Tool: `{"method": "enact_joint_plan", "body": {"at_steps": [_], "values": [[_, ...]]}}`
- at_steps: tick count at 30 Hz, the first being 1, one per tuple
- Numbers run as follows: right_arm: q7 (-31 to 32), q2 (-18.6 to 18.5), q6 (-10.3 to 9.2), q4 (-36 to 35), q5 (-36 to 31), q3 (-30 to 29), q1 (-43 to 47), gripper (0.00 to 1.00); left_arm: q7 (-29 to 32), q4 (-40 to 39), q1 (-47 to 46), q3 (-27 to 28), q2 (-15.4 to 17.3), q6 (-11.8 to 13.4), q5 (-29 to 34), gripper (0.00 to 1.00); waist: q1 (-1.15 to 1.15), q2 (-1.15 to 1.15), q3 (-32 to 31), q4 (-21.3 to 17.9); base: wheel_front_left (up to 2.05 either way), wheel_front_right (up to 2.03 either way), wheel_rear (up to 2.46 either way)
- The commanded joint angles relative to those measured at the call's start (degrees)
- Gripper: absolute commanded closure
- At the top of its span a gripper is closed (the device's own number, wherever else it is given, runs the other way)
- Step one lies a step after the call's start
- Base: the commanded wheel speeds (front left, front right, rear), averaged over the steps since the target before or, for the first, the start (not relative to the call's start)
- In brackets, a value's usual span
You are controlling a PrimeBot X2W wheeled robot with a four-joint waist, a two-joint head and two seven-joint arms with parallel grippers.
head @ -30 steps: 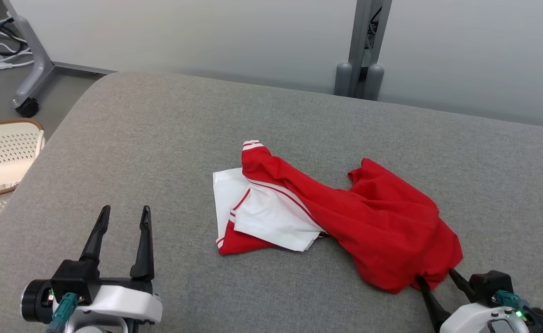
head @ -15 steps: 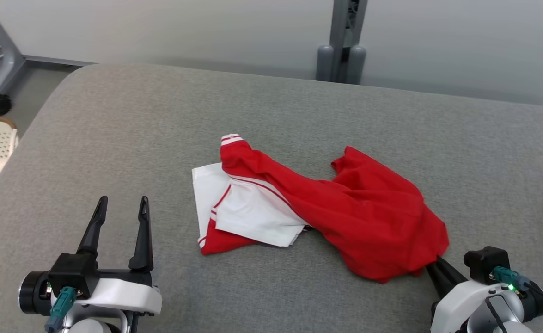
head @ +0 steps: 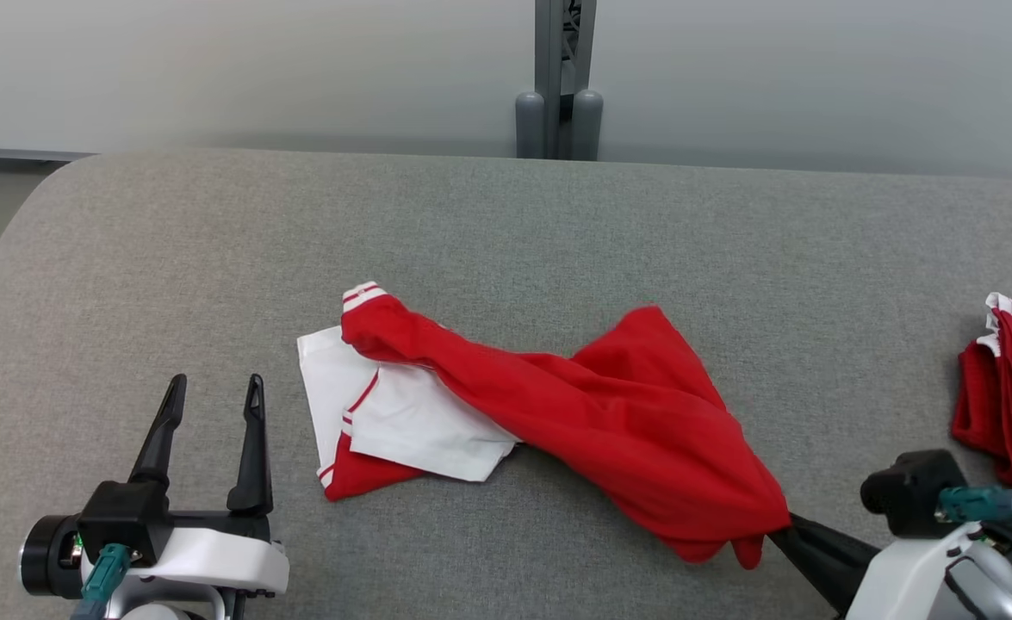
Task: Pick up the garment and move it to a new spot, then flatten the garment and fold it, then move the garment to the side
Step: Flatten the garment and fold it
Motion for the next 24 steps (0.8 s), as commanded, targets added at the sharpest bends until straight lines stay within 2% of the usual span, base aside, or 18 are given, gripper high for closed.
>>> {"method": "enact_joint_plan", "body": {"at_steps": [1,6,9,16,18,20,24], "values": [[2.1,0.1,0.01,-2.5,0.9,-1.0,0.5,1.0,-0.2,0.0,0.1,0.3,0.3,-0.3,0.4,0.0,0.0,0.0,-0.2,0.0,0.0,0.0,0.0],[8.7,2.3,0.01,-10.4,5.5,-4.1,-3.9,1.0,-0.2,-0.1,0.0,0.3,0.0,-0.3,0.6,0.0,0.0,0.0,-0.1,0.1,0.0,0.0,0.0],[10.6,2.9,0.01,-7.9,7.2,-5.8,-8.9,1.0,-0.2,0.0,-0.7,-0.3,-0.3,-0.8,0.9,0.0,0.0,0.0,0.5,0.8,0.0,0.0,0.0],[11.5,1.7,0.02,8.5,6.3,-10.8,-22.2,1.0,-0.2,0.7,-3.8,-2.4,-1.3,-1.8,0.9,0.0,0.0,0.0,4.9,4.3,0.0,0.0,0.0],[10.9,2.6,0.02,13.5,7.5,-12.1,-25.5,1.0,-0.2,0.9,-5.2,-3.0,-1.9,-2.2,0.6,0.0,0.0,0.0,7.0,5.3,0.0,0.0,0.0],[8.8,1.7,0.01,20.5,6.8,-13.2,-30.3,1.0,-0.2,1.2,-7.1,-4.0,-2.5,-2.8,0.4,0.0,0.0,0.0,9.9,6.4,0.0,0.0,0.0],[4.7,1.0,0.02,29.6,5.9,-12.7,-36.6,1.0,-0.2,2.1,-9.5,-5.0,-2.8,-3.2,0.5,0.0,0.0,0.0,12.6,7.3,0.0,0.0,0.0]]}}
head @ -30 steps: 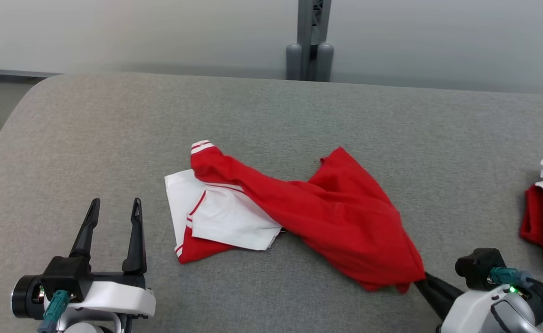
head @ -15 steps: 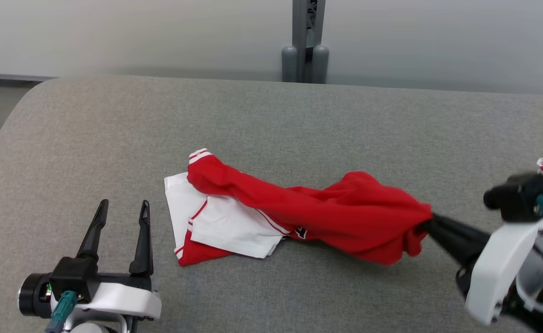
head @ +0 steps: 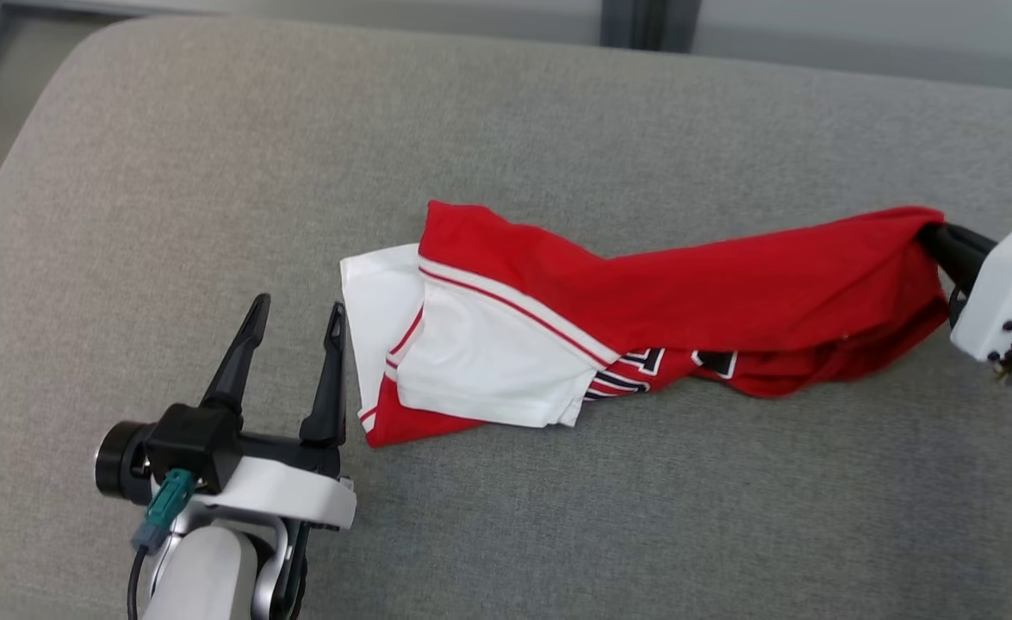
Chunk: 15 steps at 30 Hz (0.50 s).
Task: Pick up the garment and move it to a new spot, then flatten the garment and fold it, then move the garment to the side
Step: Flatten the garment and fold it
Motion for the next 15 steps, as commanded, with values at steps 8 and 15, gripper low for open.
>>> {"method": "enact_joint_plan", "body": {"at_steps": [8,15], "values": [[-9.6,1.1,0.03,14.1,3.7,2.6,-7.3,0.0,-0.2,0.9,-3.5,-0.7,-0.1,-0.8,0.6,0.0,0.0,0.0,3.1,1.5,0.0,0.0,0.0],[-18.4,1.0,0.03,14.7,7.8,0.8,-3.4,0.0,-0.2,1.2,-2.9,-0.2,-0.2,-0.4,0.7,0.0,0.0,0.0,1.7,0.1,0.0,0.0,0.0]]}}
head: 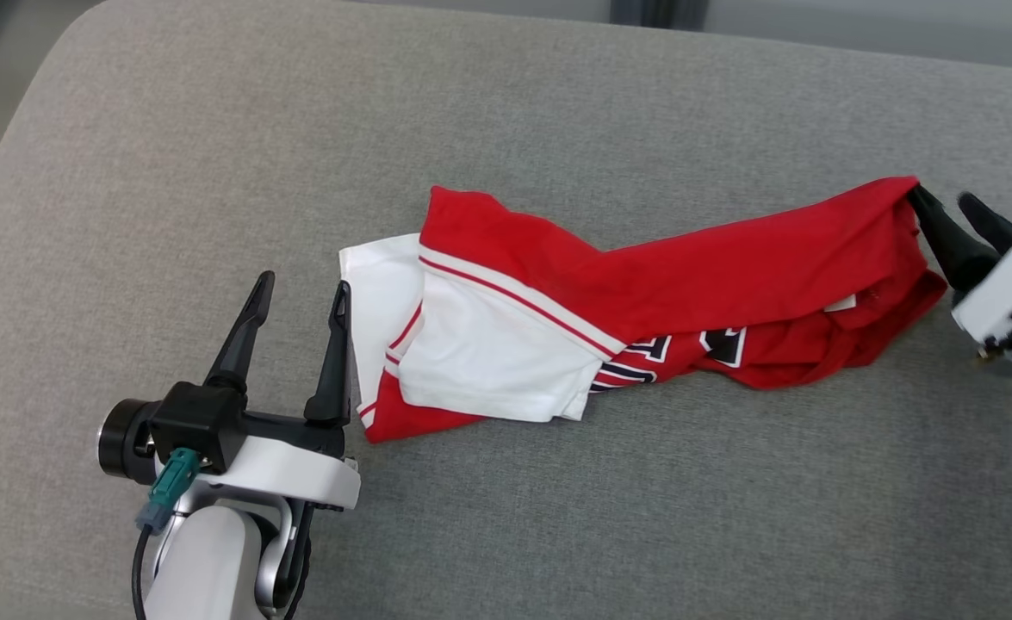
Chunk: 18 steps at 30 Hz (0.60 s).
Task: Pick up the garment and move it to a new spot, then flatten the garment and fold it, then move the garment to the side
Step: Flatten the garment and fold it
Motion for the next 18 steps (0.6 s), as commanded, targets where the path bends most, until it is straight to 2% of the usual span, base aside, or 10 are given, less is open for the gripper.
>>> {"method": "enact_joint_plan", "body": {"at_steps": [1,7,13,18], "values": [[-0.8,-0.4,0.03,-0.3,0.5,-0.5,1.5,0.0,-0.2,0.0,0.1,0.3,0.1,0.2,0.2,0.0,0.0,0.0,-0.7,-0.6,0.0,0.0,0.0],[-11.2,0.6,0.03,-7.7,0.2,-5.5,9.0,0.0,-0.2,0.0,1.6,2.1,0.2,0.5,0.9,0.0,0.0,0.0,-2.5,-3.3,0.0,0.0,0.0],[-20.3,4.7,0.07,-15.5,-7.7,-9.2,15.0,0.0,-0.2,-0.3,2.8,3.8,1.2,0.8,1.8,0.0,0.0,0.0,-4.5,-5.6,0.0,0.0,0.0],[-22.9,8.6,0.08,-21.3,-16.2,-7.5,20.7,0.0,-0.2,-0.4,4.0,4.4,1.8,0.9,2.5,0.0,0.0,0.0,-6.7,-7.1,0.0,0.0,0.0]]}}
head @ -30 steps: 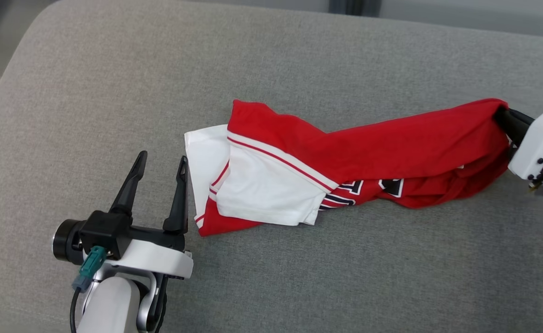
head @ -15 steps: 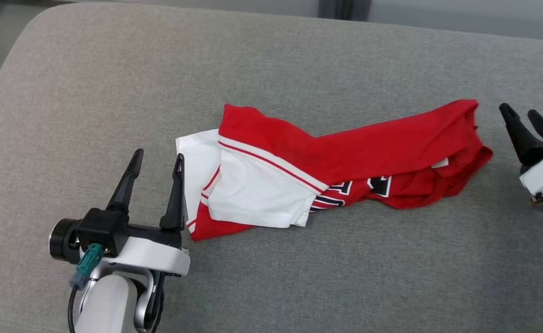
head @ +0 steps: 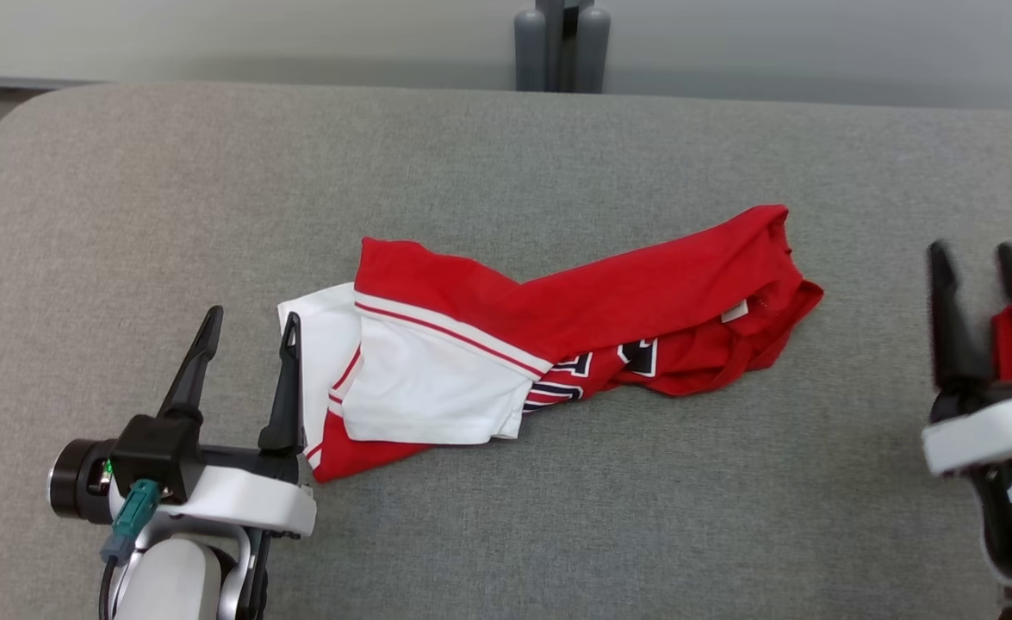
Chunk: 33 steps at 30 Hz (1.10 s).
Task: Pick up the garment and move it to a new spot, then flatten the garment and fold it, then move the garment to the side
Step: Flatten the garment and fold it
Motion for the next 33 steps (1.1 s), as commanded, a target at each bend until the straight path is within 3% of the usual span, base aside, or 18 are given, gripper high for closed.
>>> {"method": "enact_joint_plan", "body": {"at_steps": [1,10,33], "values": [[-0.4,0.3,0.12,-1.4,-3.8,0.5,2.6,0.0,-0.2,-0.2,0.8,0.4,0.5,0.4,0.5,0.0,0.0,0.0,-1.5,-1.0,0.0,0.0,0.0],[0.8,4.6,0.1,-5.5,-12.1,1.4,12.7,0.0,-0.2,0.4,4.6,0.6,1.6,0.8,0.9,0.0,0.0,0.0,-5.9,-2.7,0.0,0.0,0.0],[4.3,7.6,0.1,-13.4,-16.3,2.0,24.0,0.0,3.6,-1.4,11.4,0.8,3.6,2.8,0.0,0.0,0.0,0.0,-12.0,-5.2,0.0,0.0,0.0]]}}
